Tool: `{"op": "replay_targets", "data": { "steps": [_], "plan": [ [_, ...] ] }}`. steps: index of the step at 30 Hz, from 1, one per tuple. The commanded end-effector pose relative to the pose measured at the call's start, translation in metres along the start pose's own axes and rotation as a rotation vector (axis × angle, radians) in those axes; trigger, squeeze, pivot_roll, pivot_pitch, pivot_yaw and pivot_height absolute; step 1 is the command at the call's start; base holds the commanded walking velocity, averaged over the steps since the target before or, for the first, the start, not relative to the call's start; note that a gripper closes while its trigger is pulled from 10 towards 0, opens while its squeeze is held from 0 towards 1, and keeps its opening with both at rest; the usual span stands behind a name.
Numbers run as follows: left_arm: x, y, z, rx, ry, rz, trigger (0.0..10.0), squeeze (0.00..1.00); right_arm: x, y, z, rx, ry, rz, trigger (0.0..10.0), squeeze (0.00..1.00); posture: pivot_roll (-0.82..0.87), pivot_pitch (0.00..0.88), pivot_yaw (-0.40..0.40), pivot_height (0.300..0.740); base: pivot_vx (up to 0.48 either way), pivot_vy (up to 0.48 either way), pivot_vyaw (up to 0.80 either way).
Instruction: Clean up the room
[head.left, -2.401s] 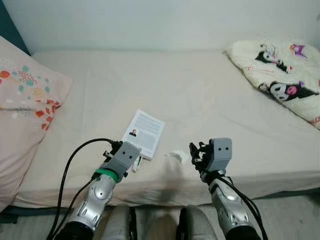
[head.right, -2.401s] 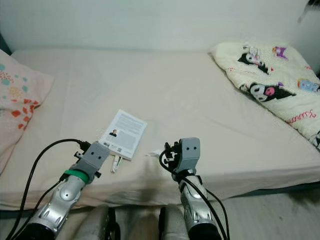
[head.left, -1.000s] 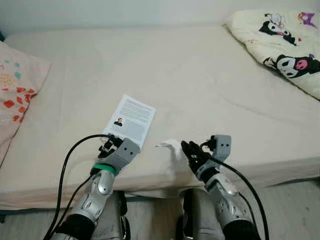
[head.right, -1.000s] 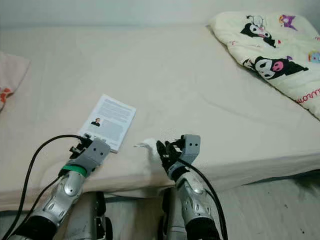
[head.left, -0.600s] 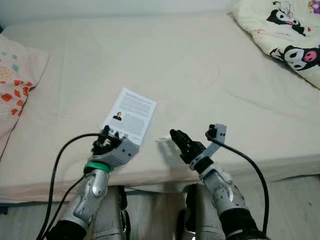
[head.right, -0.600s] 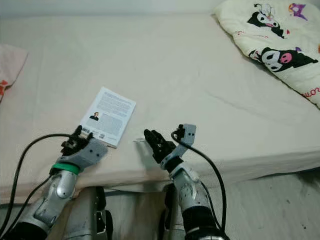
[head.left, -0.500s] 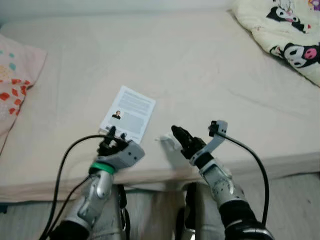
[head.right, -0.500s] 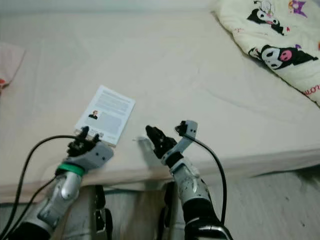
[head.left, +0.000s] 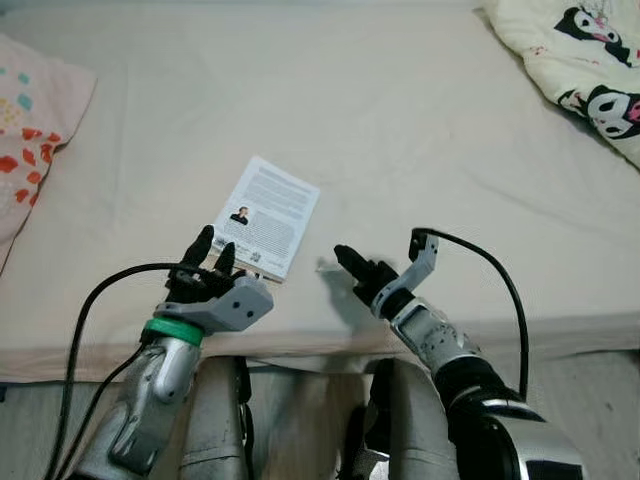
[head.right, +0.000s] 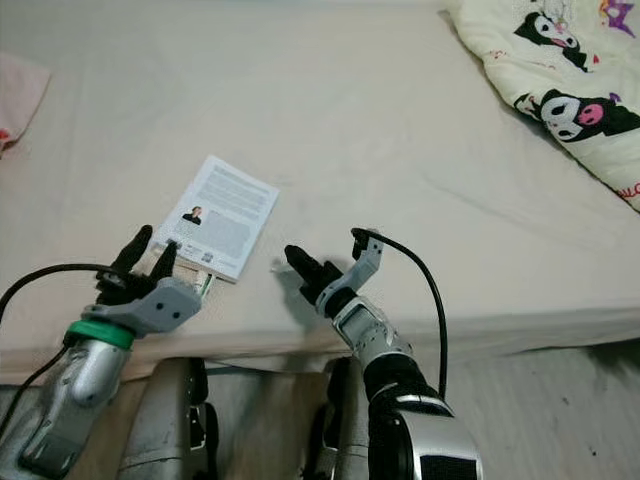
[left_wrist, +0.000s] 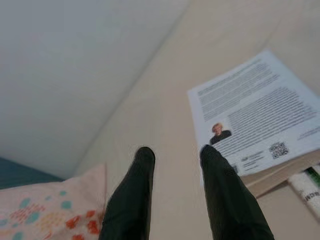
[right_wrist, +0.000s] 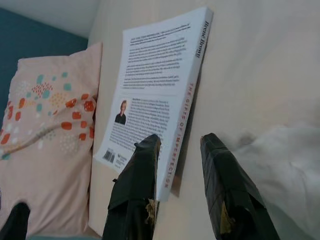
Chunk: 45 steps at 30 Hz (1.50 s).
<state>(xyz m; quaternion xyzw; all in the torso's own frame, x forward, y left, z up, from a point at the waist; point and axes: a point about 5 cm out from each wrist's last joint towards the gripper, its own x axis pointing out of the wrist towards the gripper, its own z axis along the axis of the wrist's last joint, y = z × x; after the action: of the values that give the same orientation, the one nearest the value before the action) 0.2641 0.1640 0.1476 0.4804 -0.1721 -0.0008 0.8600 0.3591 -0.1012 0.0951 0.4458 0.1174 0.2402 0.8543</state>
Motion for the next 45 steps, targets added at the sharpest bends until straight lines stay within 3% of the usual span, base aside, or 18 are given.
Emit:
{"op": "replay_targets", "data": {
  "steps": [1, 2, 5, 6, 7, 8, 12, 15, 19, 20, 21, 22, 24, 25, 26, 27, 33, 45],
  "plan": [
    [-0.008, -0.034, -0.010, 0.135, 0.028, -0.143, 10.0, 0.00, -0.003, -0.004, 0.007, 0.017, -0.039, -0.021, 10.0, 0.00, 0.22, 0.304, -0.069, 0.596, 0.000, 0.000, 0.00],
    [-0.008, -0.034, -0.010, 0.135, 0.028, -0.143, 10.0, 0.00, -0.003, -0.004, 0.007, 0.017, -0.039, -0.021, 10.0, 0.00, 0.22, 0.304, -0.069, 0.596, 0.000, 0.000, 0.00],
    [-0.003, -0.060, -0.015, 0.216, 0.029, -0.236, 10.0, 0.00, -0.008, -0.008, 0.019, 0.021, -0.095, -0.016, 10.0, 0.00, 0.19, 0.304, -0.061, 0.596, 0.000, 0.000, 0.00],
    [-0.003, -0.060, -0.015, 0.216, 0.029, -0.236, 10.0, 0.00, -0.008, -0.008, 0.019, 0.021, -0.095, -0.016, 10.0, 0.00, 0.19, 0.304, -0.061, 0.596, 0.000, 0.000, 0.00],
    [0.010, -0.070, -0.017, 0.256, 0.018, -0.264, 10.0, 0.00, -0.018, -0.015, 0.027, 0.029, -0.141, -0.022, 10.0, 0.00, 0.14, 0.301, -0.049, 0.596, 0.000, 0.000, 0.00],
    [0.037, -0.079, -0.023, 0.351, 0.006, -0.287, 10.0, 0.00, -0.041, -0.027, 0.040, 0.036, -0.218, -0.037, 10.0, 0.00, 0.10, 0.295, -0.036, 0.596, 0.000, 0.000, 0.00],
    [0.051, -0.076, -0.029, 0.423, 0.005, -0.299, 10.0, 0.00, -0.059, -0.033, 0.045, 0.031, -0.258, -0.047, 10.0, 0.00, 0.07, 0.292, -0.022, 0.596, 0.000, 0.000, 0.00],
    [0.061, -0.062, -0.045, 0.526, 0.007, -0.321, 10.0, 0.01, -0.088, -0.039, 0.048, 0.024, -0.318, -0.073, 10.0, 0.00, 0.03, 0.287, -0.003, 0.596, 0.000, 0.000, 0.00],
    [0.062, -0.059, -0.049, 0.549, 0.007, -0.321, 10.0, 0.01, -0.094, -0.039, 0.048, 0.024, -0.330, -0.077, 10.0, 0.00, 0.03, 0.287, -0.003, 0.596, 0.000, 0.000, 0.00],
    [0.063, -0.053, -0.055, 0.578, 0.003, -0.322, 10.0, 0.53, -0.100, -0.040, 0.045, 0.027, -0.337, -0.087, 10.0, 0.00, 0.01, 0.282, 0.006, 0.596, 0.000, 0.000, 0.00],
    [0.063, -0.053, -0.055, 0.578, 0.003, -0.322, 10.0, 0.53, -0.100, -0.040, 0.045, 0.027, -0.337, -0.087, 10.0, 0.00, 0.01, 0.282, 0.006, 0.596, 0.000, 0.000, 0.00],
    [0.060, -0.045, -0.063, 0.616, -0.007, -0.332, 10.0, 0.88, -0.107, -0.043, 0.041, 0.031, -0.338, -0.101, 10.0, 0.00, 0.03, 0.281, 0.007, 0.596, 0.000, 0.000, 0.00],
    [0.056, -0.043, -0.071, 0.651, -0.018, -0.354, 10.0, 0.88, -0.111, -0.044, 0.037, 0.037, -0.336, -0.112, 10.0, 0.00, 0.03, 0.280, 0.005, 0.596, 0.000, 0.000, 0.00],
    [0.056, -0.043, -0.071, 0.651, -0.018, -0.354, 10.0, 0.88, -0.111, -0.044, 0.037, 0.037, -0.336, -0.112, 10.0, 0.00, 0.03, 0.280, 0.005, 0.596, 0.000, 0.000, 0.00],
    [0.051, -0.046, -0.078, 0.674, -0.021, -0.389, 10.0, 0.52, -0.111, -0.044, 0.034, 0.038, -0.329, -0.118, 10.0, 0.00, 0.03, 0.276, 0.002, 0.596, 0.000, 0.000, 0.00],
    [0.047, -0.050, -0.082, 0.685, -0.021, -0.416, 10.0, 0.00, -0.110, -0.042, 0.033, 0.040, -0.323, -0.119, 10.0, 0.00, 0.03, 0.273, 0.002, 0.596, 0.000, 0.000, 0.00],
    [0.042, -0.056, -0.086, 0.673, -0.010, -0.466, 10.0, 0.00, -0.106, -0.033, 0.036, 0.042, -0.319, -0.103, 10.0, 0.00, 0.03, 0.270, -0.004, 0.596, 0.000, 0.000, 0.00],
    [0.035, -0.035, -0.099, 0.560, 0.011, -0.499, 10.0, 0.00, -0.112, -0.032, 0.032, 0.043, -0.302, -0.125, 10.0, 0.00, 0.04, 0.271, 0.000, 0.596, 0.000, 0.000, 0.00]
  ]
}}
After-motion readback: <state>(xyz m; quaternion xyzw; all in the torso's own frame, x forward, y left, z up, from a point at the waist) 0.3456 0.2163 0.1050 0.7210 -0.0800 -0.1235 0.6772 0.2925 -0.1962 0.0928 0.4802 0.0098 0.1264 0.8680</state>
